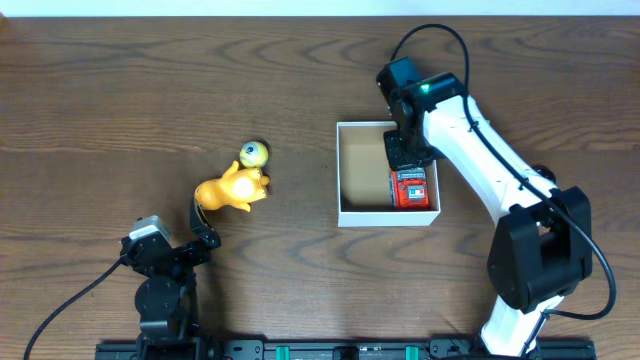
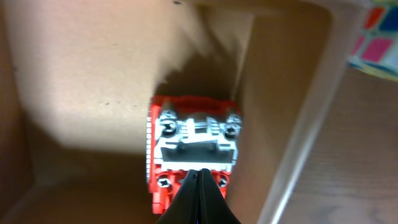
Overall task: Pack container
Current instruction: 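Adjust the toy robot upright in the box and open the right gripper, then raise the right gripper out of the box toward the Rubik's cube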
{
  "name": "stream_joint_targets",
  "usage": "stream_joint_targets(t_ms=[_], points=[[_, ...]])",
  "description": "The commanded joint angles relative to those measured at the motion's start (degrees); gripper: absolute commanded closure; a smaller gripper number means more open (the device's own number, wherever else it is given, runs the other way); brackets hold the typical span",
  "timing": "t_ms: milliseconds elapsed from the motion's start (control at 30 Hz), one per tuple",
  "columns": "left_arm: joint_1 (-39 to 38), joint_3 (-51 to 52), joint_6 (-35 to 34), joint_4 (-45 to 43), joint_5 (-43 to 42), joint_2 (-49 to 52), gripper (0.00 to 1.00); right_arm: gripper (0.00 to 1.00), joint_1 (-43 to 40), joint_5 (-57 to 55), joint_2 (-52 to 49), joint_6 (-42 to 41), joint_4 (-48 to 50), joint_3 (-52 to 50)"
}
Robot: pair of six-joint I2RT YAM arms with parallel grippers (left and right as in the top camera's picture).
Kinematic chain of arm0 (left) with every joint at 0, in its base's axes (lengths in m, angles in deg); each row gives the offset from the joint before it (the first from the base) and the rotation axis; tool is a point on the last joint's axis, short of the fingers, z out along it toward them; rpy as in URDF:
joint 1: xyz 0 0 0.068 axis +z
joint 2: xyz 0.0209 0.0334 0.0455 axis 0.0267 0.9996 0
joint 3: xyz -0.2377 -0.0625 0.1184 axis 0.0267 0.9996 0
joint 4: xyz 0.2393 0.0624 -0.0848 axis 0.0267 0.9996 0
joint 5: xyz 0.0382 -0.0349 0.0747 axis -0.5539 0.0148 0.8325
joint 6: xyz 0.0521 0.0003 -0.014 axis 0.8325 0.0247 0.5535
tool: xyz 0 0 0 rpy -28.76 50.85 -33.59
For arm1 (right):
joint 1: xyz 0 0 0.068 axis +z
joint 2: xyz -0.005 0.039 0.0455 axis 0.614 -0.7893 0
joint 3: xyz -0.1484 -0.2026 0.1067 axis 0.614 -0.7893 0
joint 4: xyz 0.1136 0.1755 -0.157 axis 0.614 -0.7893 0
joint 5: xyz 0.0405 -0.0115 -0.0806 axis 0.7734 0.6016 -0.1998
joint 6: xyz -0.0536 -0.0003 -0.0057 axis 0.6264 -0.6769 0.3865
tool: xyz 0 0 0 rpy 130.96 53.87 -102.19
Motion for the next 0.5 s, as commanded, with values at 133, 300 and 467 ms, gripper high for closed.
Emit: stream_joint_targets(t_ms=[133,300,467], points=[[0.2,1.64,0.96,0.37,0.46,-0.35,0.02,0.99,-0.39,2.38,-0.13,-2.47,-3.43,0.59],[0.2,1.64,0.96,0.39,0.46,-0.35,0.02,0.99,-0.17,3.39,-0.13,-2.49,-5.31,0.59],[0.2,1.64,0.96,0.37,0.46,-0.35,0.02,0.99,-0.13,3.54,-0.13,-2.47,-7.15,0.57]])
